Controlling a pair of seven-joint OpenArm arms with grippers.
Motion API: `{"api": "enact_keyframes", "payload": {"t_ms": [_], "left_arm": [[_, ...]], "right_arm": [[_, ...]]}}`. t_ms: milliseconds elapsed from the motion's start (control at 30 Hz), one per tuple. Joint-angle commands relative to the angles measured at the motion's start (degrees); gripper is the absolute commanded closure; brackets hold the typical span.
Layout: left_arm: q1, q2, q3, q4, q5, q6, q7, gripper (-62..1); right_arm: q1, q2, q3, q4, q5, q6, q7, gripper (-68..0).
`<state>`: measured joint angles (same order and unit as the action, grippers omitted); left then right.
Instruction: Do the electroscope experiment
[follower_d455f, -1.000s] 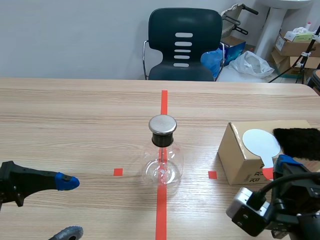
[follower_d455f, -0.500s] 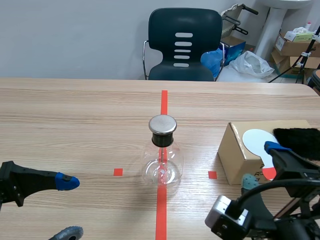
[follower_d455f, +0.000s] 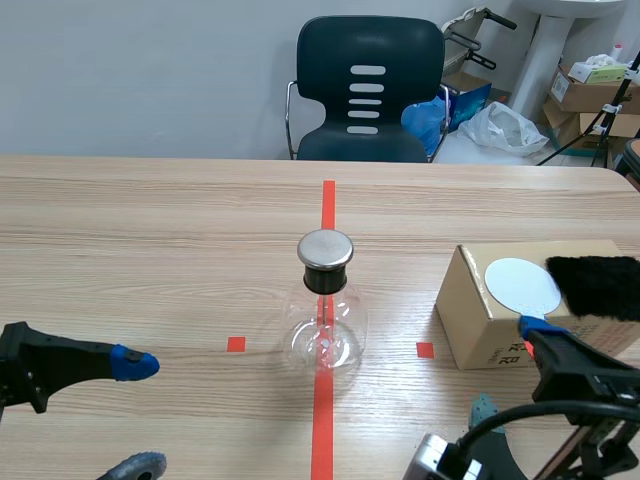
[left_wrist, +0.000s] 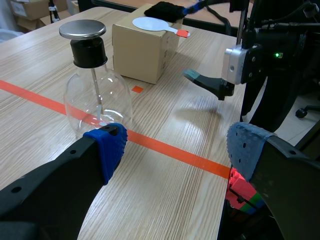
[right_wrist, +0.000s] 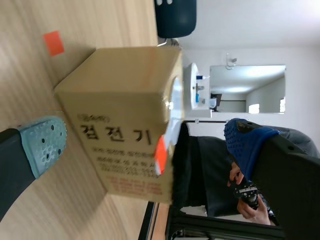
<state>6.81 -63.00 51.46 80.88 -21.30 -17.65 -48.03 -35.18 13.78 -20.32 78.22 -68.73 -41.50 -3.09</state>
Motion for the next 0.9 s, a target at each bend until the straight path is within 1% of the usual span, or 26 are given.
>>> {"api": "enact_keyframes", "payload": {"t_ms": [0, 167, 367, 533, 867], "left_arm": [[-0.2, 0.3, -0.1, 0.6, -0.3, -0.1, -0.6, -44.4], [-0.2, 0.3, -0.1, 0.6, -0.4, -0.1, -0.7, -44.4], [-0.2, 0.3, -0.1, 0.6, -0.4, -0.1, -0.7, -44.4], [-0.2, 0.3, -0.1, 0.6, -0.4, -0.1, -0.6, -44.4], [-0.2, 0.3, -0.1, 0.6, -0.4, -0.1, -0.6, -44.4]], "right_arm": [[1.5, 0.0, 0.5, 0.0, 0.1, -3.4, -0.2, -67.9], [3.8, 0.9, 0.5, -0.8, 0.1, -3.4, -2.1, -67.9], [5.4, 1.3, 2.4, -0.9, 0.2, -3.4, -2.1, -67.9], [5.7, 1.3, 3.7, -0.9, 1.3, -3.4, -2.1, -67.9], [5.7, 1.3, 3.8, -0.9, 1.9, -3.4, -1.5, -67.9]]}}
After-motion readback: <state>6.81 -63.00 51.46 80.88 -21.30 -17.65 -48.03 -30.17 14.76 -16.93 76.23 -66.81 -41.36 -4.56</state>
